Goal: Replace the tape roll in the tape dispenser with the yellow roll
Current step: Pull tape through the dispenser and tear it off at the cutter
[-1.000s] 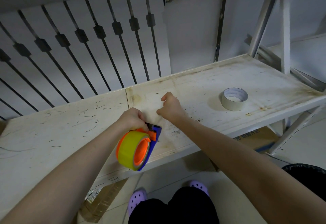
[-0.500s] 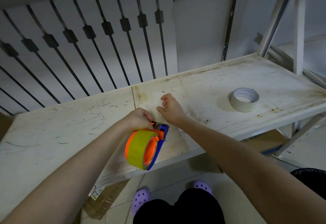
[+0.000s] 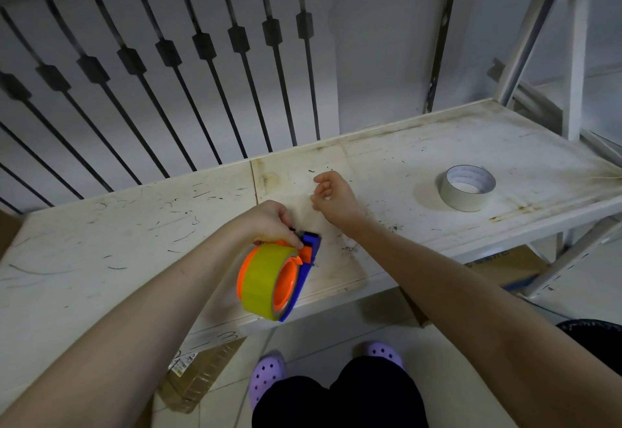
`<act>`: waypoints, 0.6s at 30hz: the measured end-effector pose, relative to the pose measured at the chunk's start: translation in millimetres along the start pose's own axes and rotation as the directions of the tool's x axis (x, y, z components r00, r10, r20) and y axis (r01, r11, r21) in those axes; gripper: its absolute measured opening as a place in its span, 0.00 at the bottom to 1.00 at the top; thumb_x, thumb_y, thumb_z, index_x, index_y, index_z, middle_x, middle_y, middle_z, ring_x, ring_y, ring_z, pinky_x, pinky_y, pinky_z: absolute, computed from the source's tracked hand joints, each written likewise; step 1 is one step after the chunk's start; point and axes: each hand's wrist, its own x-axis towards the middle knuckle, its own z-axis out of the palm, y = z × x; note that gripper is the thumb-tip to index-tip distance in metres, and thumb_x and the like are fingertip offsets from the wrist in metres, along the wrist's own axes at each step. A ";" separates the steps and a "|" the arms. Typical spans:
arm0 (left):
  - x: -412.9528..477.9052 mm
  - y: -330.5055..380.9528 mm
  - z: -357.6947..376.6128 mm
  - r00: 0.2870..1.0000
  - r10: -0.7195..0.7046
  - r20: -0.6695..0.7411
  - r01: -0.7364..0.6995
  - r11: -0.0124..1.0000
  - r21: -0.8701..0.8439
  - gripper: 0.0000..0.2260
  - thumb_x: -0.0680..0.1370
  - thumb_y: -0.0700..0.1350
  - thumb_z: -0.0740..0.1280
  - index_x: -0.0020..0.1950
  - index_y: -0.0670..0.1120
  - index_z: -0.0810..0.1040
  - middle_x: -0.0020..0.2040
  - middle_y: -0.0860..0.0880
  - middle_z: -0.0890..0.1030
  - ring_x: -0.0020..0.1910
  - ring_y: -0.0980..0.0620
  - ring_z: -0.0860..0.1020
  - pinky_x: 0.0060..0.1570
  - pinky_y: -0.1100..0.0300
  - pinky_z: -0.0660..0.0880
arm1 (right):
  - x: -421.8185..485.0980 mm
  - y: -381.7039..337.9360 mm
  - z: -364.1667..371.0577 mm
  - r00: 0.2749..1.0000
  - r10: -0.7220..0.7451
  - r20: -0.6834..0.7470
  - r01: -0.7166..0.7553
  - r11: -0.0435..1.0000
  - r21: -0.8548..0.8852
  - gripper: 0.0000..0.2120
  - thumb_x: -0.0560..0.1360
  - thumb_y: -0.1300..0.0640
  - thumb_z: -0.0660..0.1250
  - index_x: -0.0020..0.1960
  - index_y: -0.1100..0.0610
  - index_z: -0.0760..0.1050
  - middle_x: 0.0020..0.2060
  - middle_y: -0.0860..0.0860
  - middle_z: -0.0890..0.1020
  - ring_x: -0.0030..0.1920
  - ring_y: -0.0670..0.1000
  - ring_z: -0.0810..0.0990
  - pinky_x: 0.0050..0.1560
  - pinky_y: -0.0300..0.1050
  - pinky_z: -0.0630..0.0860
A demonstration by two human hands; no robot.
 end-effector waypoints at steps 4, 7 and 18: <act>-0.5 0.6 2.4 1.000 -0.019 -0.008 0.018 1.000 -0.017 0.22 0.65 0.48 0.78 0.54 0.46 0.74 0.48 0.48 0.76 0.49 0.48 0.76 0.48 0.56 0.77 | 2.2 0.2 3.3 0.997 0.063 -0.036 -0.061 0.997 0.041 0.11 0.72 0.73 0.62 0.50 0.59 0.70 0.35 0.49 0.73 0.36 0.44 0.73 0.37 0.37 0.76; 0.6 3.5 4.6 0.999 -0.034 -0.013 0.034 0.999 0.014 0.22 0.64 0.49 0.78 0.53 0.47 0.73 0.50 0.47 0.76 0.50 0.48 0.76 0.47 0.57 0.77 | 2.3 3.7 7.7 0.993 0.104 -0.052 -0.101 0.993 0.060 0.12 0.71 0.73 0.62 0.49 0.59 0.70 0.34 0.49 0.73 0.36 0.45 0.74 0.35 0.37 0.75; -1.4 -1.7 3.1 1.000 -0.006 -0.016 0.006 1.000 0.019 0.28 0.64 0.58 0.76 0.58 0.46 0.73 0.53 0.47 0.76 0.50 0.48 0.76 0.48 0.56 0.78 | 8.2 0.1 -15.5 0.973 0.183 -0.142 -0.202 0.970 -0.135 0.13 0.71 0.69 0.61 0.51 0.55 0.70 0.47 0.58 0.80 0.43 0.56 0.81 0.38 0.44 0.78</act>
